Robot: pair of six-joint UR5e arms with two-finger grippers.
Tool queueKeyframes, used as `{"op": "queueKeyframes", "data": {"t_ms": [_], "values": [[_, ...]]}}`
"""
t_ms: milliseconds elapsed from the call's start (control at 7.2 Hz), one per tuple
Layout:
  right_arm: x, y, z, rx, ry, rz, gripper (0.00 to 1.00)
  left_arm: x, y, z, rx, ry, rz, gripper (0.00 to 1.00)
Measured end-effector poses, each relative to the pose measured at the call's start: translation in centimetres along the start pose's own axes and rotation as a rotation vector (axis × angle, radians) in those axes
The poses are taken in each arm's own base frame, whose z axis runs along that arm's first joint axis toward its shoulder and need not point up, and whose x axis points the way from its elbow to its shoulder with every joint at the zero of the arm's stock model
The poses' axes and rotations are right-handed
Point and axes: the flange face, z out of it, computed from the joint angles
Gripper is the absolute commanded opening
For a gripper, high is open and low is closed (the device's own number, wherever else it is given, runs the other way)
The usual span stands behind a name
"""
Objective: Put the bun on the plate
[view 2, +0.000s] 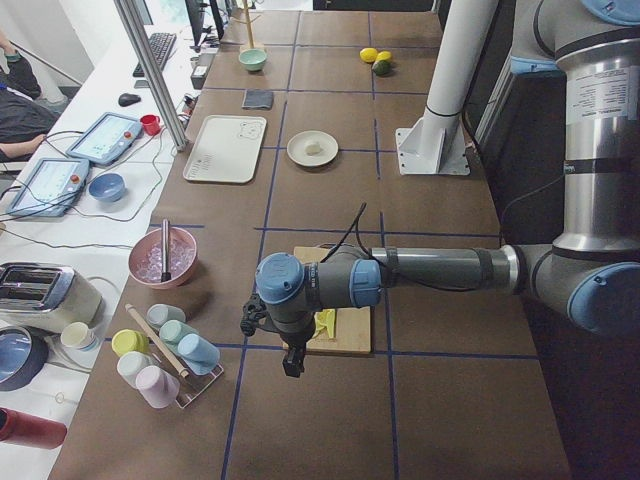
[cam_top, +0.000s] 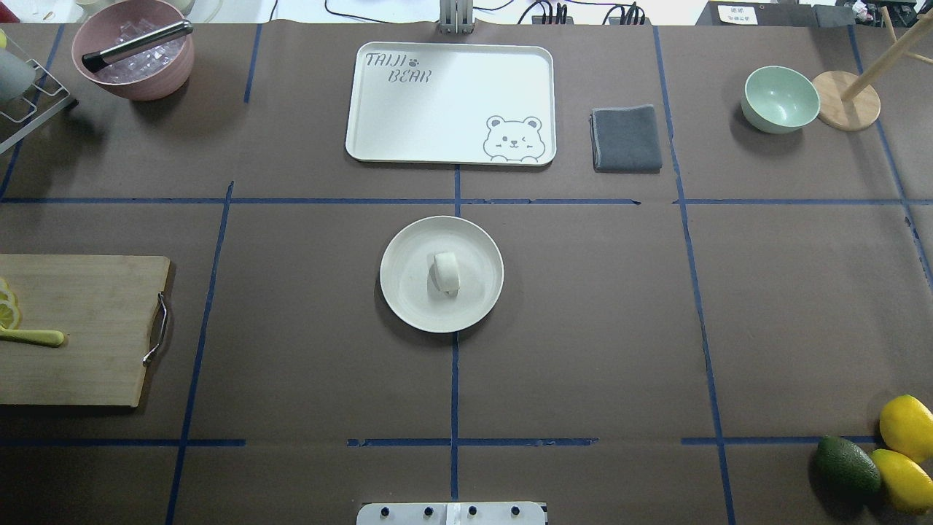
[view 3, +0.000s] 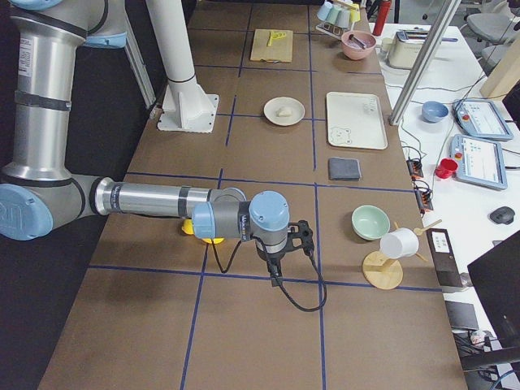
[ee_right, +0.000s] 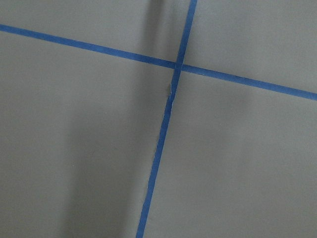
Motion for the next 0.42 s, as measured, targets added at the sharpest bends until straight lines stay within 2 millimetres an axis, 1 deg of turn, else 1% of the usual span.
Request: {"op": "queueKeyframes", "data": {"t_ms": [417], "values": [[0.00,0.00,0.01,0.000,-0.001,0.010,1.00,-0.25,0.39,0.35,-0.008,0.002,-0.009,1.00]]}}
